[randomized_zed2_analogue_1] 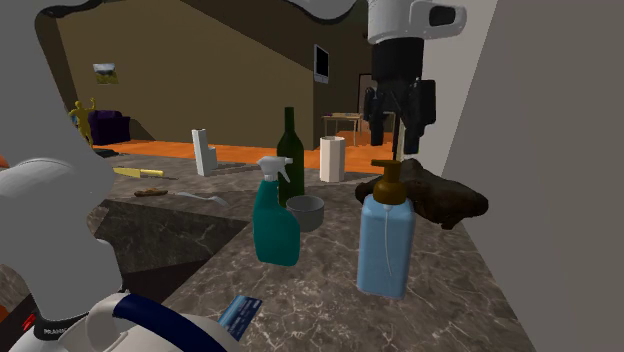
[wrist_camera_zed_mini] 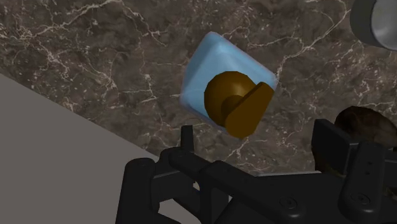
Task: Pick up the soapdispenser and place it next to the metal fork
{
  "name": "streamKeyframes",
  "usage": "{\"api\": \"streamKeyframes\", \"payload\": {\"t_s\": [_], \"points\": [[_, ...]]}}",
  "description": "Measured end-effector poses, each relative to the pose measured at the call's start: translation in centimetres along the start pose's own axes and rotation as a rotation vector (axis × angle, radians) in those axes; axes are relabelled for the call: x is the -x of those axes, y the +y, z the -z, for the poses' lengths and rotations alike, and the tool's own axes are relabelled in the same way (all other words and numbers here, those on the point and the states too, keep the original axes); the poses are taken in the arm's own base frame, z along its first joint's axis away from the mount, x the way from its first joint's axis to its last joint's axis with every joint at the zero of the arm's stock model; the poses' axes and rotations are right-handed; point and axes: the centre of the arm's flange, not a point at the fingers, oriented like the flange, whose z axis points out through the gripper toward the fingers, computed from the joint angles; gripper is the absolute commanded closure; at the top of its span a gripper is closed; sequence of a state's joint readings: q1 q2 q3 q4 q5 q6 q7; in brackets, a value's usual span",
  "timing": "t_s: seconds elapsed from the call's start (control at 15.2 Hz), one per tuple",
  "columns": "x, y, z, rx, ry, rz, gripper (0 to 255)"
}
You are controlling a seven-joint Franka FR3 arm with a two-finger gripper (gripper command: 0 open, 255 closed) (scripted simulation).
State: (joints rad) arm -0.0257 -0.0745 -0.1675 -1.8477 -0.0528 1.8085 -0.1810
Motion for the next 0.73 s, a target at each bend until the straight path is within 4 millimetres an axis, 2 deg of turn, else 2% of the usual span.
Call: {"api": "streamKeyframes", "payload": {"t_s": [0.46,0.73], "points": [[-0.5,0.2,-3.4,0.000,0.002,0.000,0],[-0.5,0.2,-3.7,0.000,0.003,0.000,0]]}}
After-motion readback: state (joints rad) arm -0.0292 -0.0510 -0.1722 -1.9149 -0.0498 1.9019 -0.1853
